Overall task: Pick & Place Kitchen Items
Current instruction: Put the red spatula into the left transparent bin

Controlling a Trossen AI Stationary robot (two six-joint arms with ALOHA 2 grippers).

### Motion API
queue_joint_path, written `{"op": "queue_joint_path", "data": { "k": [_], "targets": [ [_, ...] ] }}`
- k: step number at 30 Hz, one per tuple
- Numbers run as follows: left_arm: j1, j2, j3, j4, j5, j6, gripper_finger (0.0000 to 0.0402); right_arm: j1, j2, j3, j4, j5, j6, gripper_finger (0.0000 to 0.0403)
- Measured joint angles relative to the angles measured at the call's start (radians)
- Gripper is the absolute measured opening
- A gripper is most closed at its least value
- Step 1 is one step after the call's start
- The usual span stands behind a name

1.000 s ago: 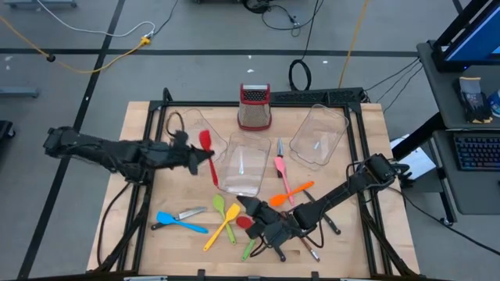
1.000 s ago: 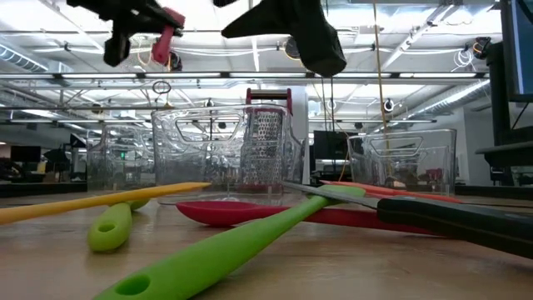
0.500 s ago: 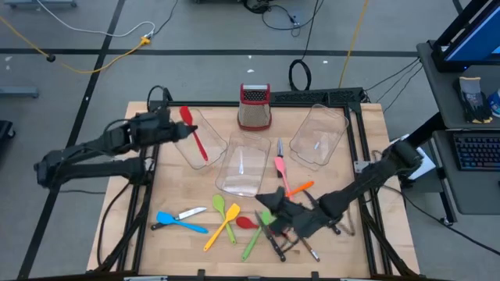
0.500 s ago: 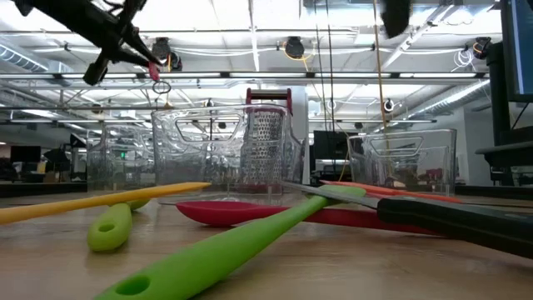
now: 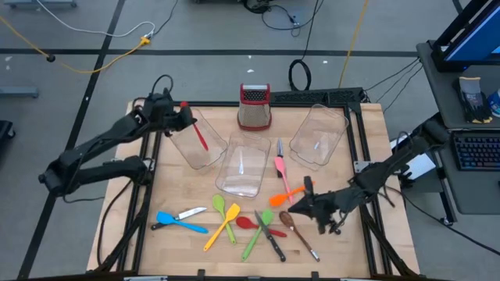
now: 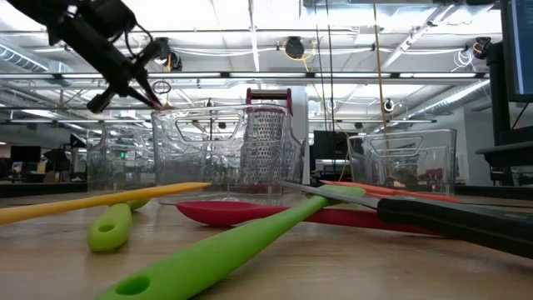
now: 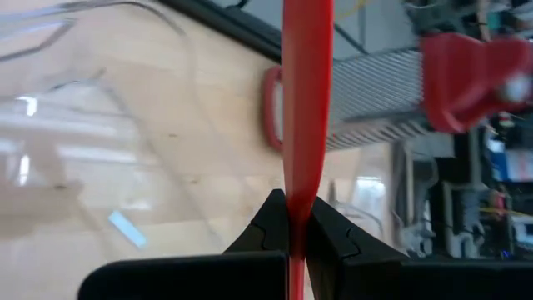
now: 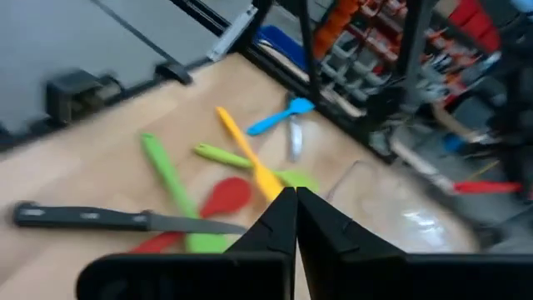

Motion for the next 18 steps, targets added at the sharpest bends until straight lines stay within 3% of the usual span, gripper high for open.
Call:
{"op": "queue_joint_path", "data": {
  "k": [7, 18],
  "targets": [
    [0.072, 0.112, 0.0, -0.004, 0.09, -0.022, 0.0005, 0.0, -0.087, -0.119, 0.002, -0.014, 0.103, 0.0001],
    [0.068, 0.217, 0.0, -0.058, 0.09, 0.013, 0.0005, 0.0, -0.09, -0.16, 0.002, -0.013, 0.116, 0.0001]
  ]
}}
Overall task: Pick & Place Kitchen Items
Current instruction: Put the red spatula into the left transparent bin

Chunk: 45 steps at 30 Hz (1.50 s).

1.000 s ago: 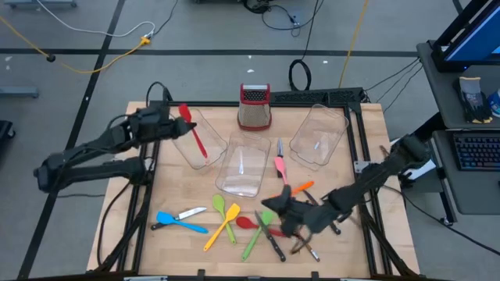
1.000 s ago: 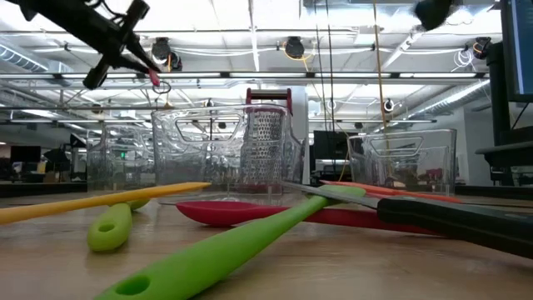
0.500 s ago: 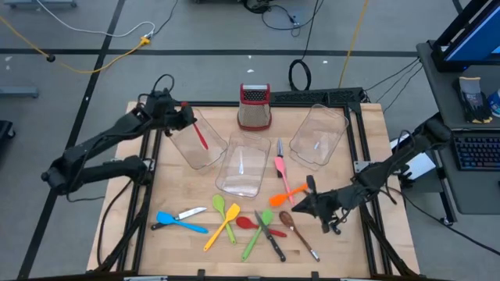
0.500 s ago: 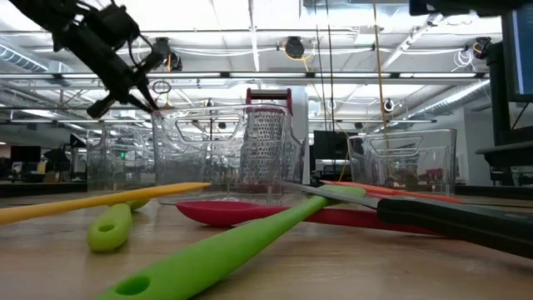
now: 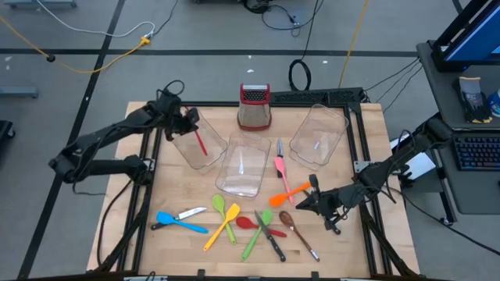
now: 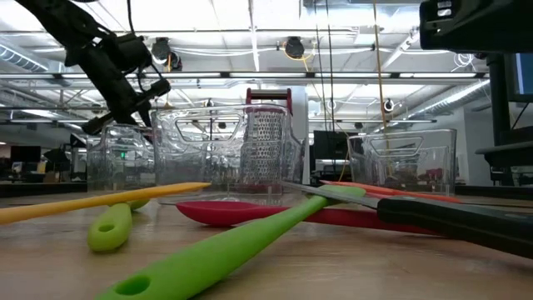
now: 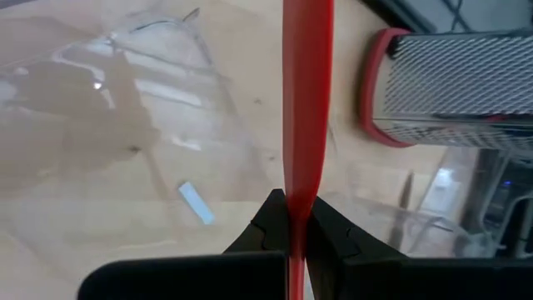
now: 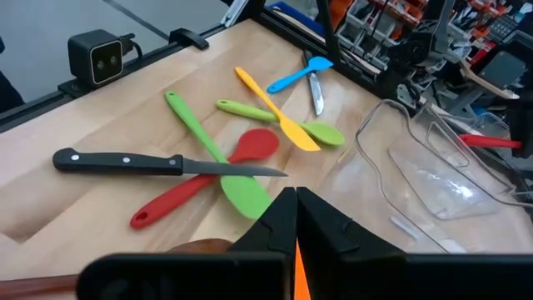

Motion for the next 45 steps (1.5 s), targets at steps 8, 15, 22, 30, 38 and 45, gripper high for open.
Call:
{"op": "queue_joint_path", "data": {
  "k": [8, 15, 22, 30, 38, 45],
  "targets": [
    [-0.063, 0.008, 0.0, -0.011, -0.005, 0.079, 0.0005, 0.0, 0.0, 0.0, 0.0, 0.0, 0.012, 0.0001],
    [-0.077, 0.008, 0.0, -0.112, -0.007, 0.141, 0.0005, 0.0, 0.0, 0.0, 0.0, 0.0, 0.021, 0.0001],
    [-0.079, 0.008, 0.0, -0.125, -0.025, 0.164, 0.0005, 0.0, 0.0, -0.001, 0.0, 0.001, 0.031, 0.0001],
    [-0.124, 0.012, 0.0, -0.107, -0.054, 0.173, 0.0005, 0.0, 0.0, -0.001, 0.0, 0.002, 0.032, 0.0001],
    [-0.167, 0.106, 0.0, -0.069, -0.066, 0.164, 0.0005, 0.0, 0.0, -0.001, 0.0, 0.002, 0.032, 0.0001],
    [-0.167, 0.182, 0.005, -0.038, -0.061, 0.174, 0.0005, 0.0, 0.001, -0.001, 0.0, 0.003, 0.032, 0.0001]
  ]
}}
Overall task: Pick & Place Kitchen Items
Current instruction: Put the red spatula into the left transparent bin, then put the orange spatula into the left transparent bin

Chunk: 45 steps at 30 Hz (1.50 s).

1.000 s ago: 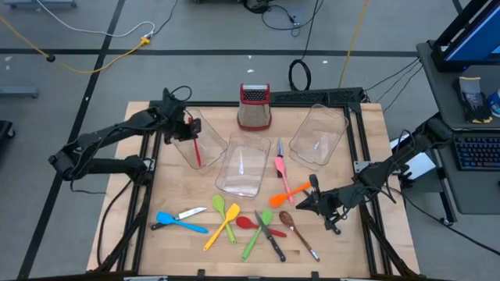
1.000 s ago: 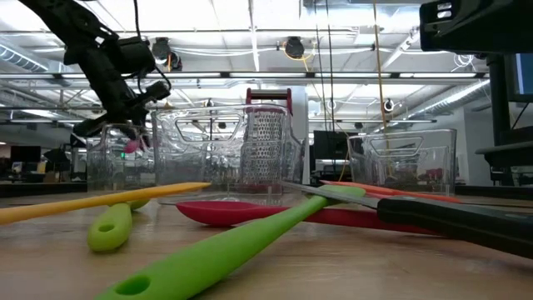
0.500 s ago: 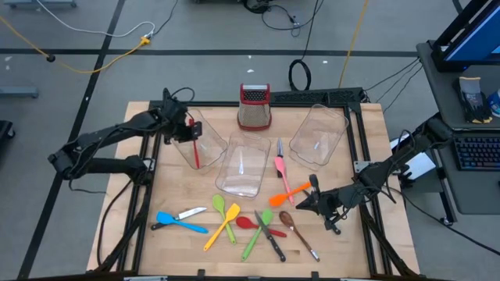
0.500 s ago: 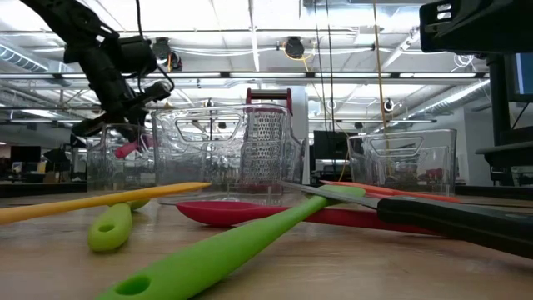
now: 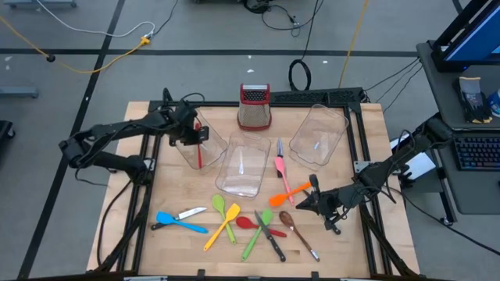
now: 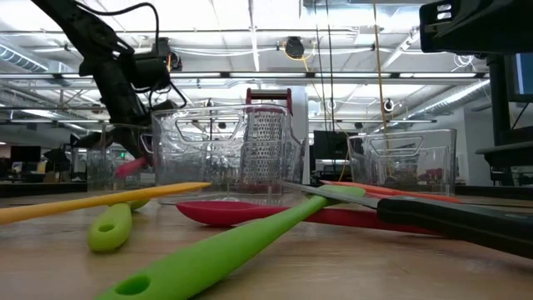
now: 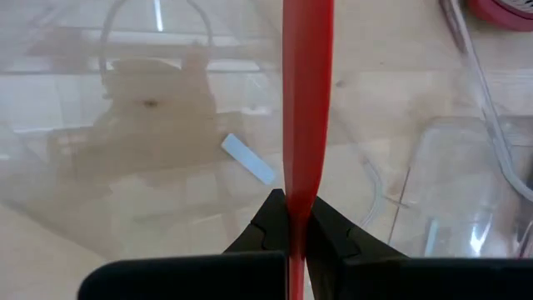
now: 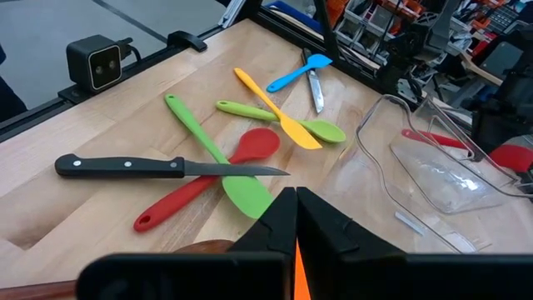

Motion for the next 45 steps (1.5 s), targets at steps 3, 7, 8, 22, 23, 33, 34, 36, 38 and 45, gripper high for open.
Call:
{"op": "queue_joint_path", "data": {
  "k": [3, 7, 8, 22, 23, 33, 34, 36, 38, 45],
  "targets": [
    [0.0, 0.021, 0.002, -0.001, -0.009, -0.001, 0.0005, 0.0, 0.0, 0.0, 0.0, 0.0, 0.0, 0.0001],
    [0.0, 0.025, 0.001, 0.006, -0.013, -0.001, 0.0005, 0.0, 0.0, 0.0, 0.0, 0.001, 0.007, 0.0001],
    [0.0, 0.025, 0.001, 0.006, -0.014, -0.001, 0.0005, 0.0, 0.0, 0.0, 0.0, 0.001, 0.007, 0.0001],
    [-0.001, 0.027, -0.002, 0.009, -0.023, -0.007, 0.0017, 0.0, 0.0, 0.0, 0.0, 0.001, 0.007, 0.0001],
    [-0.001, 0.027, -0.002, 0.009, -0.023, -0.007, 0.0024, 0.0, 0.0, 0.0, 0.0, 0.001, 0.007, 0.0001],
    [-0.041, 0.03, -0.005, 0.01, -0.108, 0.011, 0.0093, 0.0, 0.0, 0.0, 0.0, 0.001, 0.007, 0.0001],
    [-0.042, 0.03, -0.005, 0.01, -0.109, 0.011, 0.0098, 0.0, 0.0, 0.0, 0.0, 0.001, 0.007, 0.0001],
    [-0.041, 0.024, -0.005, 0.01, -0.107, 0.011, 0.0109, 0.0, 0.0, 0.0, 0.0, 0.001, 0.007, 0.0001],
    [-0.033, 0.009, -0.005, 0.011, -0.094, 0.011, 0.0119, 0.0, 0.0, 0.0, 0.0, 0.001, 0.014, 0.0001],
    [0.005, -0.119, 0.068, 0.016, 0.019, 0.042, 0.0126, 0.0, 0.0, 0.0, 0.0, 0.0, 0.026, 0.0001]
  ]
}}
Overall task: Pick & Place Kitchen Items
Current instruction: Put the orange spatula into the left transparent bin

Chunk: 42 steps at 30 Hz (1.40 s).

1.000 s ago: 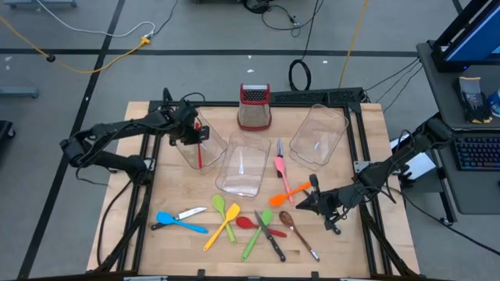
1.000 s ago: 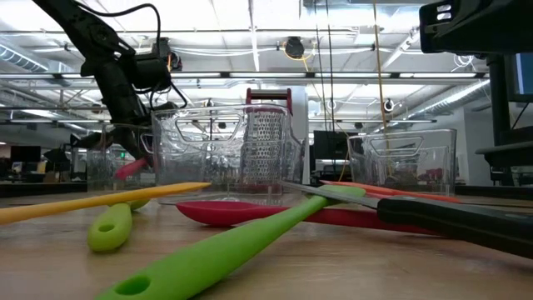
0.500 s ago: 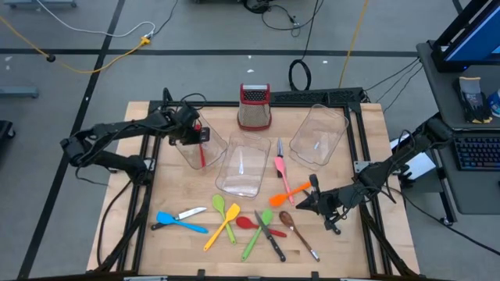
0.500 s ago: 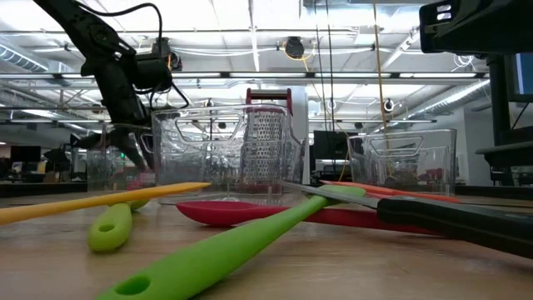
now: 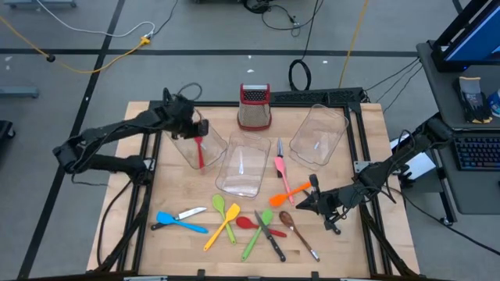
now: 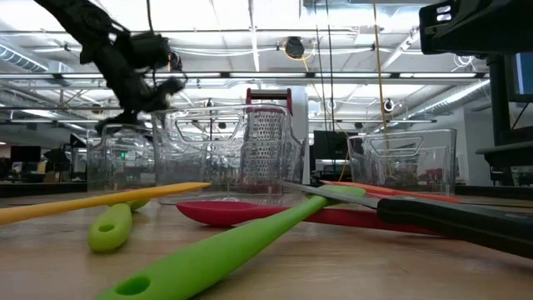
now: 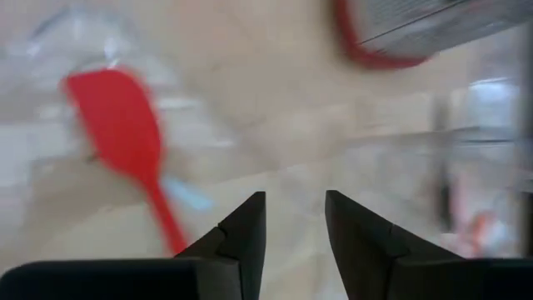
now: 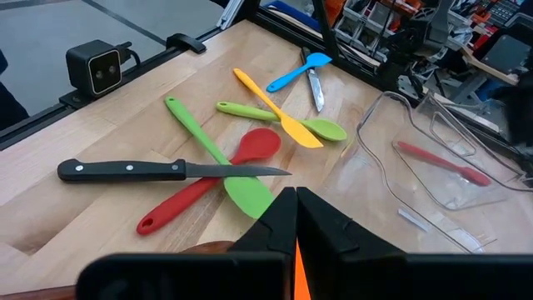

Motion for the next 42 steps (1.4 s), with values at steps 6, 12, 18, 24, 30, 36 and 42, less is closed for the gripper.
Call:
{"op": "queue_joint_path", "data": {
  "k": [6, 12, 18, 24, 30, 36, 42],
  "targets": [
    [-0.048, -0.153, 0.076, -0.006, 0.007, -0.005, 0.011, 0.0, 0.0, 0.0, 0.0, 0.0, 0.0, 0.0001],
    [-0.19, -0.297, 0.098, -0.029, -0.007, -0.039, 0.008, 0.0, 0.0, 0.0, 0.0, -0.001, 0.0, 0.0001],
    [-0.404, -0.398, 0.098, -0.109, -0.163, -0.115, 0.0036, 0.0, 0.0, 0.0, 0.0, -0.001, 0.0, 0.0001],
    [-0.631, -0.42, 0.098, -0.177, -0.334, -0.228, 0.0006, 0.0, 0.0, 0.0, 0.0, -0.001, 0.0, 0.0001],
    [-0.834, -0.388, 0.098, -0.18, -0.469, -0.309, 0.0003, 0.0, 0.0, 0.0, 0.016, -0.002, 0.0, 0.0002],
    [-0.992, -0.351, 0.098, -0.183, -0.565, -0.249, 0.0006, -0.006, 0.0, 0.0, 0.016, -0.004, 0.031, 0.0004],
    [-1.085, -0.338, 0.06, -0.181, -0.641, -0.072, 0.0009, -0.009, 0.009, 0.0, 0.013, 0.066, -0.128, 0.0005]
  ]
}}
